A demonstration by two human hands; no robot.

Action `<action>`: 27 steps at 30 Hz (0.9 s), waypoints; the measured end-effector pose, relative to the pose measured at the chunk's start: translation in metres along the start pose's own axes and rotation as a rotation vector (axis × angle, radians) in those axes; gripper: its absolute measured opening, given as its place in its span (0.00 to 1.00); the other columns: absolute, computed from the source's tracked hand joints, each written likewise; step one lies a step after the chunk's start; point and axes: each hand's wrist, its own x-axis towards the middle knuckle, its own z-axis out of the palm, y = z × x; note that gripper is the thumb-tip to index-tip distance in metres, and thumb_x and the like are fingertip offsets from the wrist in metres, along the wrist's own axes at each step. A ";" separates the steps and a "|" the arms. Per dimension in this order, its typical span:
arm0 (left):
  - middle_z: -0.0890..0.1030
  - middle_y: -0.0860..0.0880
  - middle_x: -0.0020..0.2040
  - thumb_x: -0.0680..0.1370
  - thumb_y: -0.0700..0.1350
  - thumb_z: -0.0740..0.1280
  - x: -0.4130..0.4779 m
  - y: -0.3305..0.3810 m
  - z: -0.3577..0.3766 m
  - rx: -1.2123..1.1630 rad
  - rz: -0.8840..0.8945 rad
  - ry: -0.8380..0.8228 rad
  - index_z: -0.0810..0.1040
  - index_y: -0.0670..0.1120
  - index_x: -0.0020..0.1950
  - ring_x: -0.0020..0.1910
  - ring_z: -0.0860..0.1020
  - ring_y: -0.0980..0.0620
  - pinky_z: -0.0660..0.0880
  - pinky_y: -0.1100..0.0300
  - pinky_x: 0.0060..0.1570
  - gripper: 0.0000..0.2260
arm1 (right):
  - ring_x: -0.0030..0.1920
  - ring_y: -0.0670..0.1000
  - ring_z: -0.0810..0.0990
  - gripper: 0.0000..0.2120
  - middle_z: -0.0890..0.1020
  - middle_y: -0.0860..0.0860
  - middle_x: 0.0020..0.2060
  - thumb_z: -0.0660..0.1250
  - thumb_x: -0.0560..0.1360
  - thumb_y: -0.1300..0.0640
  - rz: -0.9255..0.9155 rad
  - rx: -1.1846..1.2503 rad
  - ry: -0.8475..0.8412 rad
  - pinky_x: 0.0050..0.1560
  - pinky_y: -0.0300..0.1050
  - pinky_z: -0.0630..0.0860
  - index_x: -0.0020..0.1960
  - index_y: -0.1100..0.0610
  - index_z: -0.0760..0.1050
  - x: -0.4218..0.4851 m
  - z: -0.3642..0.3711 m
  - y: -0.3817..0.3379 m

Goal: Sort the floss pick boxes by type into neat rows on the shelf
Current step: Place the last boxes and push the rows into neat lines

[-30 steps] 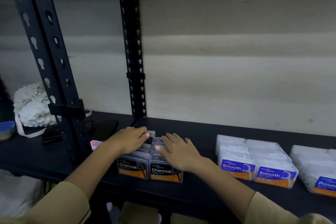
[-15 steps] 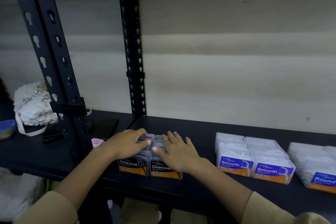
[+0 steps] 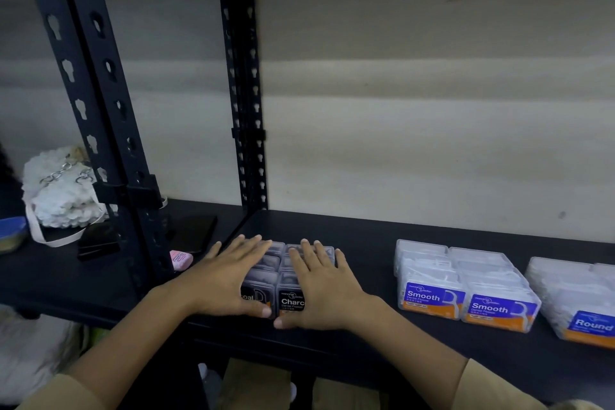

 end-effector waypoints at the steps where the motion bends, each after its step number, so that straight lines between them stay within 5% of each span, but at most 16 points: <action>1: 0.36 0.55 0.77 0.57 0.77 0.55 0.002 0.000 -0.001 0.017 0.003 0.006 0.34 0.56 0.75 0.71 0.33 0.59 0.35 0.52 0.72 0.55 | 0.76 0.57 0.35 0.52 0.37 0.56 0.76 0.63 0.69 0.32 0.005 0.001 0.009 0.73 0.60 0.37 0.76 0.55 0.36 0.001 0.000 0.000; 7: 0.35 0.52 0.77 0.67 0.66 0.69 0.010 0.001 0.000 0.008 -0.011 -0.026 0.34 0.50 0.76 0.76 0.34 0.51 0.39 0.51 0.74 0.54 | 0.76 0.59 0.38 0.49 0.39 0.59 0.76 0.66 0.71 0.39 0.030 -0.002 0.023 0.75 0.56 0.41 0.76 0.57 0.38 0.005 0.001 0.000; 27: 0.38 0.51 0.78 0.69 0.61 0.70 0.058 0.021 0.005 -0.048 0.090 0.027 0.37 0.48 0.77 0.76 0.37 0.52 0.38 0.55 0.73 0.51 | 0.76 0.60 0.42 0.50 0.44 0.60 0.76 0.67 0.70 0.39 0.102 -0.052 0.052 0.75 0.56 0.42 0.76 0.58 0.40 0.011 -0.001 0.038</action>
